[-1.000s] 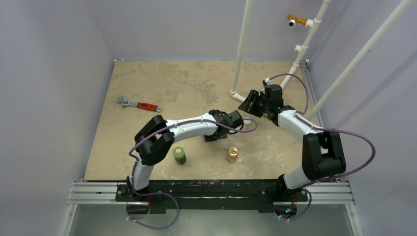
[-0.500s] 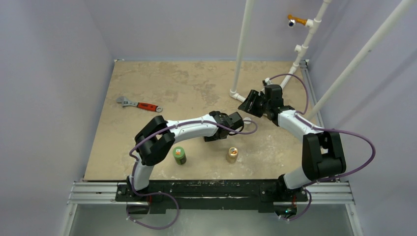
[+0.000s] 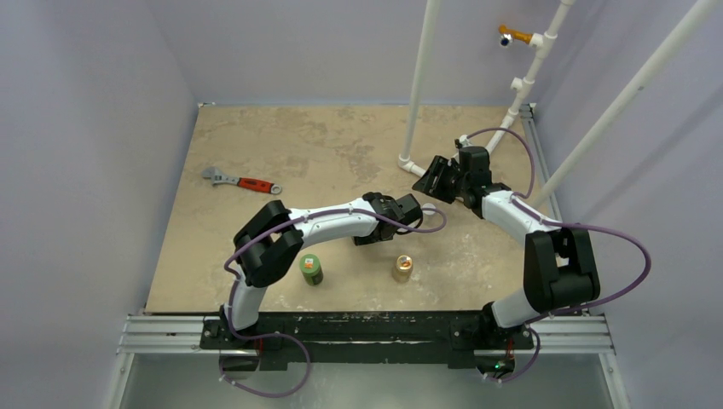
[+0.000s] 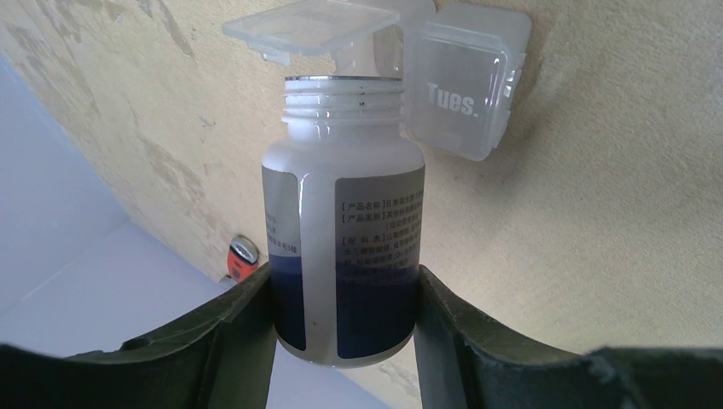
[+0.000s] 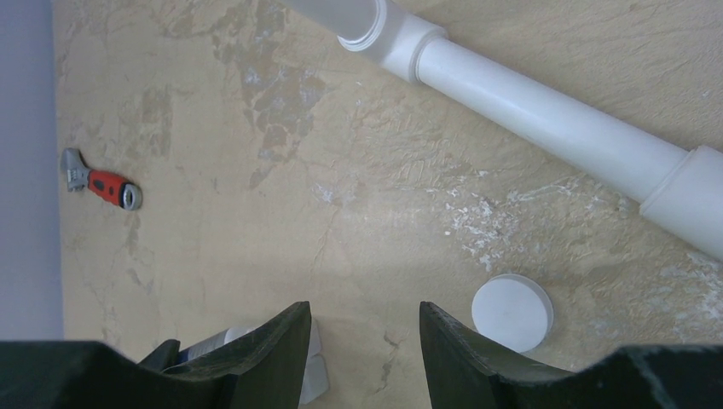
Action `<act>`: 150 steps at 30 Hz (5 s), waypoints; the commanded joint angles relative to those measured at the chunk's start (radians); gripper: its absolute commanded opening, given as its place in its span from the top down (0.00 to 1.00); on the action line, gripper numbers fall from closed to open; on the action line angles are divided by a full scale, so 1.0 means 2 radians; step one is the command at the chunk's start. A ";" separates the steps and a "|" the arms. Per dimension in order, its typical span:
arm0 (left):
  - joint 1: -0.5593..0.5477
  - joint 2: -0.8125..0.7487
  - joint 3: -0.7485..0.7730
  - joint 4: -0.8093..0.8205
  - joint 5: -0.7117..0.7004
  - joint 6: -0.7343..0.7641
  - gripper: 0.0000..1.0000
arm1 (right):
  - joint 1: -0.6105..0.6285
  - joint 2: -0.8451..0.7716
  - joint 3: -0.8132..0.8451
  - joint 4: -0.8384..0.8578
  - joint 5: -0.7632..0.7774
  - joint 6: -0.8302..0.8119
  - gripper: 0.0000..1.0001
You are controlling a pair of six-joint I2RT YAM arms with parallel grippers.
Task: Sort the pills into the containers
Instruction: Pour the pill into the pill container.
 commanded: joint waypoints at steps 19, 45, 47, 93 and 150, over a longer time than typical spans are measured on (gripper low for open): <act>0.015 -0.041 0.006 -0.002 0.012 -0.016 1.00 | -0.003 -0.003 -0.004 0.015 -0.016 0.000 0.50; 0.014 -0.038 -0.014 0.010 0.038 -0.033 1.00 | -0.003 0.001 -0.003 0.016 -0.019 -0.001 0.50; 0.020 -0.044 -0.018 0.017 0.044 -0.043 1.00 | -0.003 0.000 -0.003 0.015 -0.018 -0.001 0.50; 0.278 -0.527 -0.321 0.513 0.568 -0.387 1.00 | -0.001 0.005 0.004 0.005 -0.017 -0.014 0.50; 0.123 -0.173 -0.158 0.168 0.330 -0.018 1.00 | 0.006 0.006 0.006 0.006 -0.018 -0.020 0.50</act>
